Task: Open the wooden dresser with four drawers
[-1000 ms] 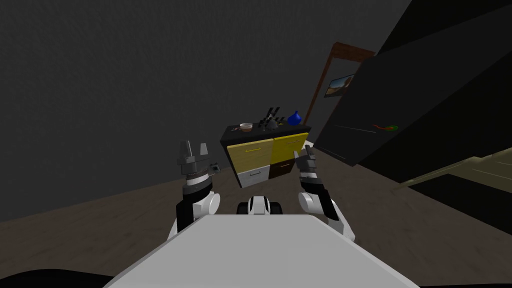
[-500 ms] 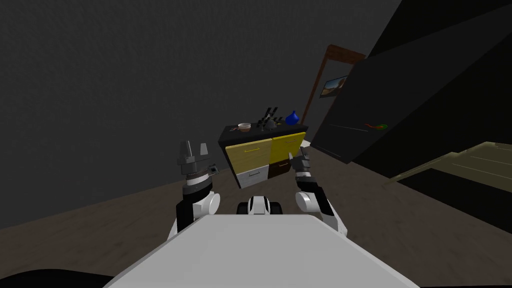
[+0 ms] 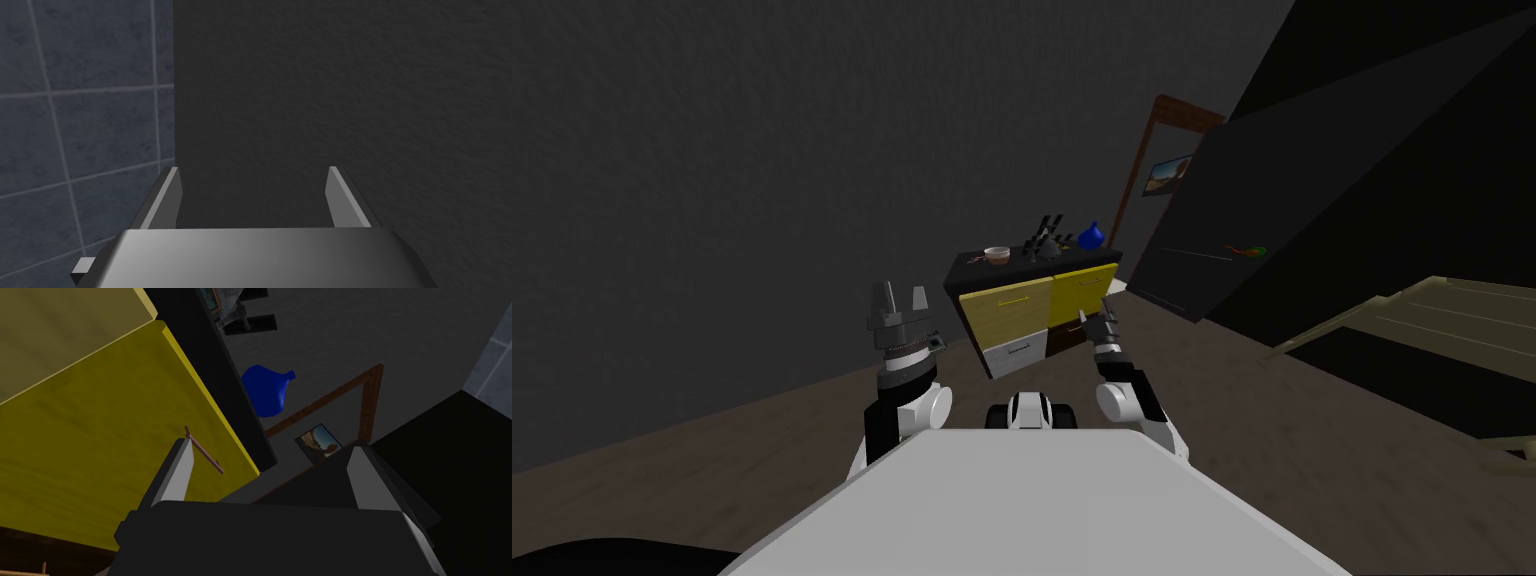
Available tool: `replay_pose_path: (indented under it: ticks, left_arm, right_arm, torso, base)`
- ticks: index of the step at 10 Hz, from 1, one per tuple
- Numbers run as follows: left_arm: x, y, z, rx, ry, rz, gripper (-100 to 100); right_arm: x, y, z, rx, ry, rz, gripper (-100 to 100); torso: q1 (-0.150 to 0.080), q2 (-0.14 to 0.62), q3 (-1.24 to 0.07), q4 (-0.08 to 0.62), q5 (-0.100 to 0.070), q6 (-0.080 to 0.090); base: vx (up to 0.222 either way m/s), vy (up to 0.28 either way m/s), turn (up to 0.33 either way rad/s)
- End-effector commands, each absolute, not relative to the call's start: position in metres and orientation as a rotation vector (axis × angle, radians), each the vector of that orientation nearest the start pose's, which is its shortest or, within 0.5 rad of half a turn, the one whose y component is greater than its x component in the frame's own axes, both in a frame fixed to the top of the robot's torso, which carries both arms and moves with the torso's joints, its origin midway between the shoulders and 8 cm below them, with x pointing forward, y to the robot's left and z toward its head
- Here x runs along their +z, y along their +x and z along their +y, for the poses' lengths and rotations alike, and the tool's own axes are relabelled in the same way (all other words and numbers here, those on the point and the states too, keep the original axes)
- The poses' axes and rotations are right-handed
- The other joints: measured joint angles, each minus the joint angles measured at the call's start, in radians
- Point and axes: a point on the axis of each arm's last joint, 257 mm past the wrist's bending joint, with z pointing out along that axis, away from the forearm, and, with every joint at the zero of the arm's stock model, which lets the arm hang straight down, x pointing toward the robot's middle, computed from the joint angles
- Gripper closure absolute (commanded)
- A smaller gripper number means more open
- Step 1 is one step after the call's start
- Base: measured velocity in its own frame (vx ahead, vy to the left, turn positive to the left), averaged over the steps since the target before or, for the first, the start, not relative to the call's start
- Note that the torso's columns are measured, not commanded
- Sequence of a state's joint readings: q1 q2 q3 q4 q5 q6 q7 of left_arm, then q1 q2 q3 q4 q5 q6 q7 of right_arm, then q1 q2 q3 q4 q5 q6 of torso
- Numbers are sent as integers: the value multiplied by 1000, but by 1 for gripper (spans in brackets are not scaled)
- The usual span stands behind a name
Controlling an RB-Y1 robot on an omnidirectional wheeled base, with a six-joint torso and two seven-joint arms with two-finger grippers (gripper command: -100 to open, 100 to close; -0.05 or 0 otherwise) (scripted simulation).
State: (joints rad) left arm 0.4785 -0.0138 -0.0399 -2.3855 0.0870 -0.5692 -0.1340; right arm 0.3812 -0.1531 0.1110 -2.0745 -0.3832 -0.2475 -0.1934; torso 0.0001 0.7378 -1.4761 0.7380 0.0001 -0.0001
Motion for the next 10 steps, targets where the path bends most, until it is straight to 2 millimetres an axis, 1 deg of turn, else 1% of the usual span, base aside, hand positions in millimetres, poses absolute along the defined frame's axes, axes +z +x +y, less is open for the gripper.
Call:
replay_pose_path:
  ticks: [1,2,3,4,6,7,9,10]
  left_arm:
    - [87,307,272,-1315,-531,438,0]
    - [87,307,272,-1315,-531,438,0]
    - [87,307,272,-1315,-531,438,0]
    - [87,307,272,-1315,-531,438,0]
    - [87,307,272,-1315,-531,438,0]
    - [87,307,272,-1315,-531,438,0]
    - [87,307,272,-1315,-531,438,0]
    - [87,307,272,-1315,-531,438,0]
  right_arm:
    - [-111,434,-241,1806,1311,721,-100]
    - [-126,440,-227,1844,1376,744,-100]
    - [-127,440,-229,1865,1401,720,-100]
    - [-144,445,-214,1900,1470,746,-100]
    - [-145,445,-216,1929,1506,711,-100]
    - [-162,449,-200,1962,1580,736,-100]
    - [-162,449,-202,1986,1611,705,-100]
    - [-180,452,-185,2017,1693,728,-100]
  torso:
    - [0,0,0,0,0,0]
    - [0,0,0,0,0,0]
    - [0,0,0,0,0,0]
    - [0,0,0,0,0,0]
    - [0,0,0,0,0,0]
    - [-1,1,0,0,0,0]
    - [0,0,0,0,0,0]
    - [0,0,0,0,0,0]
  base:
    - [6,22,-61]
    - [9,23,-114]
    - [7,22,-74]
    - [9,27,-108]
    - [5,17,-32]
    - [2,14,-119]
    - [4,16,-41]
    - [10,23,-134]
